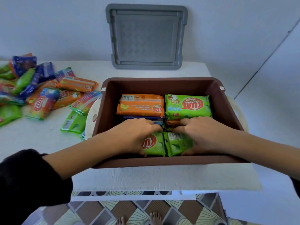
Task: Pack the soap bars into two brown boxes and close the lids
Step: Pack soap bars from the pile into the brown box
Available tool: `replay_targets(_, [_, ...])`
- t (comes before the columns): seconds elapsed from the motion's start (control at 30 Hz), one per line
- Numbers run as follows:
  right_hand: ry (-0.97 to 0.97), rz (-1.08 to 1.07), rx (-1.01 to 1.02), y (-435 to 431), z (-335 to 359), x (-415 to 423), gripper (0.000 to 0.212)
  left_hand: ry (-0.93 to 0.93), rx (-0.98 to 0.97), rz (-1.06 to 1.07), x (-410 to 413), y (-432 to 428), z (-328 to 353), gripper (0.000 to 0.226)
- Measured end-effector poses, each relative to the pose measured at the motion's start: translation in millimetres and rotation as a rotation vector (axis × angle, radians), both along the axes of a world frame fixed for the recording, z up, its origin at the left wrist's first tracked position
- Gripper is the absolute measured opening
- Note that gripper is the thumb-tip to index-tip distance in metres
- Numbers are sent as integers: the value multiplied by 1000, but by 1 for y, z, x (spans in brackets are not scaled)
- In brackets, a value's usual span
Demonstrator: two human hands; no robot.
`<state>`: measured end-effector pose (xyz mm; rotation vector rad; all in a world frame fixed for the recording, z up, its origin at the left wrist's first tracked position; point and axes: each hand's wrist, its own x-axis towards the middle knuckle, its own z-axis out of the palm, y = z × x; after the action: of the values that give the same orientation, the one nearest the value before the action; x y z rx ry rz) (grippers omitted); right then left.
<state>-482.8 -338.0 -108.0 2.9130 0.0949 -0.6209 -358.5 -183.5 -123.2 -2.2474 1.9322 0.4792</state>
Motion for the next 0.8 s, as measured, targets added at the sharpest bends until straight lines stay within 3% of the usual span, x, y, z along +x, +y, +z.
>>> replay_targets(0.3, [-72, -28, 56, 0, 1, 0, 71, 76, -76, 43, 2, 4, 2, 74])
replay_targets(0.5, [-217, -35, 196, 7, 44, 13, 49, 335, -512, 200, 12, 24, 49, 33])
replay_targets(0.67, [-408, -36, 348, 24, 83, 63, 42, 257, -695, 411, 50, 73, 84, 24])
replay_targets(0.8, [-493, 34, 419, 49, 94, 126, 43, 206, -690, 626, 98, 118, 85, 26])
